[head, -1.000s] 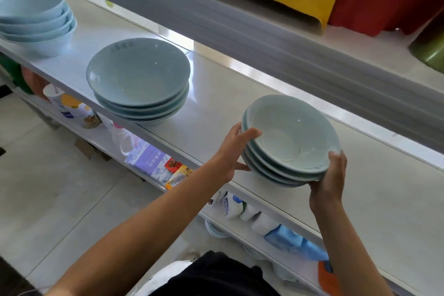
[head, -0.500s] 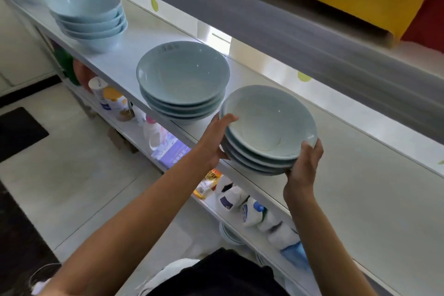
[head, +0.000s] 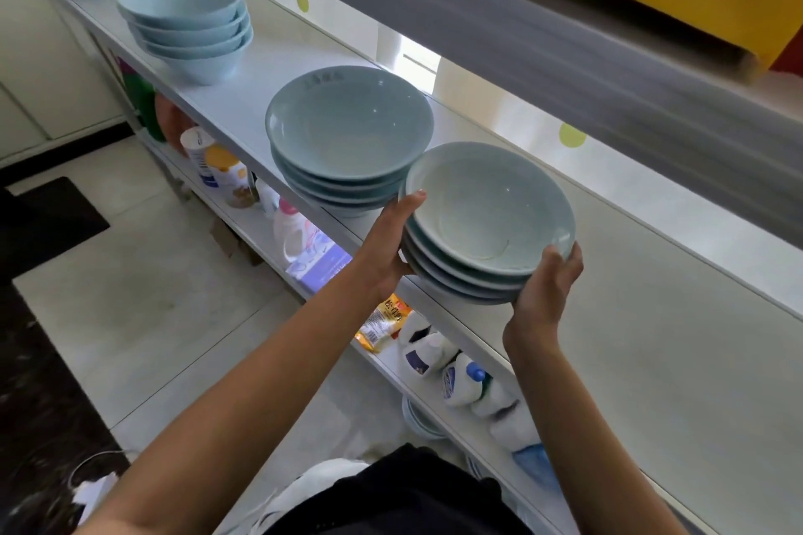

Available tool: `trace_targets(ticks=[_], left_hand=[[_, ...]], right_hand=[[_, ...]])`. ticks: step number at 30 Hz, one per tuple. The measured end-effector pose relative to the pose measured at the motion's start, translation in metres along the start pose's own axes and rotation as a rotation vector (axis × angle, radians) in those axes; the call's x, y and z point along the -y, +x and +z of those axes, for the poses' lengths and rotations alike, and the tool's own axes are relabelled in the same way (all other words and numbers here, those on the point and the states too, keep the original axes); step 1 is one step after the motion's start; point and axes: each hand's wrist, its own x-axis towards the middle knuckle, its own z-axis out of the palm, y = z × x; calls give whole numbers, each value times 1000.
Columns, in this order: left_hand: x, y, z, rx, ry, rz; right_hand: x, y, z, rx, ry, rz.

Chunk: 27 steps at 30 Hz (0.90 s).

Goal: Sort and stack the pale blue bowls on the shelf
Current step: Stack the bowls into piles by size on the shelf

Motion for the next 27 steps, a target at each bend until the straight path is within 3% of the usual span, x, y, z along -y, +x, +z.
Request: trace_targets(ticks=[14,27], left_hand=[[3,7,-1,-57,-85,-33],[9,21,4,6,-91,-24]], right_hand=[[-3,-7,0,11,46,31],[2,-7,4,-5,19,16]])
